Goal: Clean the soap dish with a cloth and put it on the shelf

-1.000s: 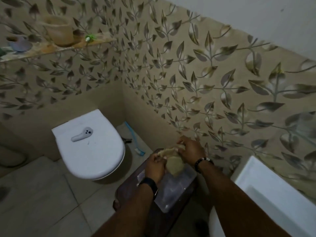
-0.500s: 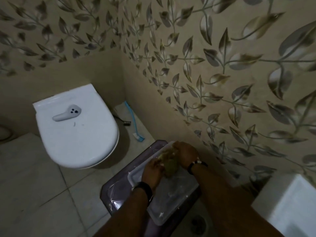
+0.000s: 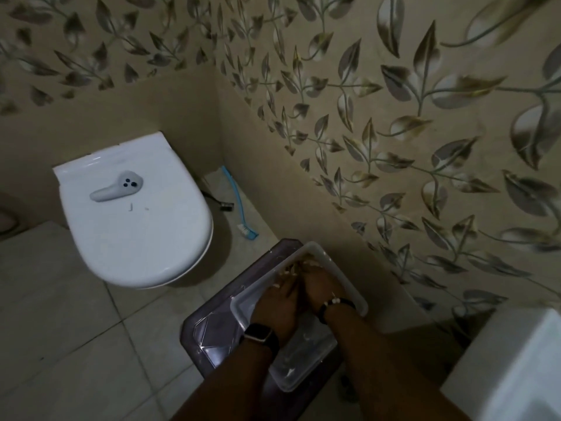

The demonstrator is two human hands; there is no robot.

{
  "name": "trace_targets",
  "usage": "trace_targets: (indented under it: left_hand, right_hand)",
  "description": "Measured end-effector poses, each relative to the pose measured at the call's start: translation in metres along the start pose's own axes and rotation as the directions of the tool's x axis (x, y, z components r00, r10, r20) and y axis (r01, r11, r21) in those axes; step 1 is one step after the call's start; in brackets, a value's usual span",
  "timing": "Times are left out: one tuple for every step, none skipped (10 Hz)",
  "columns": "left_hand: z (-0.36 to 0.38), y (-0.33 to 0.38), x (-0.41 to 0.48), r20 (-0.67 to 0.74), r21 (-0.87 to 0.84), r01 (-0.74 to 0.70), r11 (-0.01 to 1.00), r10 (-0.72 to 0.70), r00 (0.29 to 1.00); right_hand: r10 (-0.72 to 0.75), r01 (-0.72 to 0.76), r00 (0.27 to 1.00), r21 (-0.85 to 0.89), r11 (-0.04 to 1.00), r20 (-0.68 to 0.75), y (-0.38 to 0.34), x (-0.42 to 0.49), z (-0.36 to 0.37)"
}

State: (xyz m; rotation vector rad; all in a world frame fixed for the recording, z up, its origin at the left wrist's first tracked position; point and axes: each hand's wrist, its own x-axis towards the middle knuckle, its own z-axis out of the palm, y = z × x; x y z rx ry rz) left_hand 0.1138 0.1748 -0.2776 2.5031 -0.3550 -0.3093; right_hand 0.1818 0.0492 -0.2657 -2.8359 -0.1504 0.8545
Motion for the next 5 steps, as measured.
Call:
trace_targets:
  left_hand:
    - [0.013, -0.011, -0.003, 0.163, -0.014, 0.09, 0.996, -0.086, 0.983]
    - [0.013, -0.009, -0.005, 0.099, -0.079, 0.056, 0.995, -0.048, 0.994]
    - [0.007, -0.002, -0.008, 0.07, -0.174, 0.05, 0.983, -0.039, 0.997]
    - [-0.019, 0.01, -0.009, 0.104, -0.167, 0.058, 0.984, -0.041, 0.994]
    - [-0.054, 0.017, -0.01, 0.077, -0.266, 0.072, 0.961, -0.054, 0.996]
  right_hand:
    - [-0.006, 0.009, 0.998, -0.04, 0.999, 0.069, 0.003, 0.002, 0.003]
    - [0.016, -0.016, 0.995, 0.002, 1.0, 0.103, 0.005, -0.005, -0.001]
    - [-0.014, 0.009, 0.996, 0.06, 0.998, 0.086, 0.003, -0.016, -0.01]
    - [-0.061, 0.057, 0.998, 0.128, 0.99, 0.033, -0.006, -0.037, -0.033]
    - [-0.061, 0.092, 0.98, 0.165, 0.982, -0.187, -0.013, -0.069, -0.055]
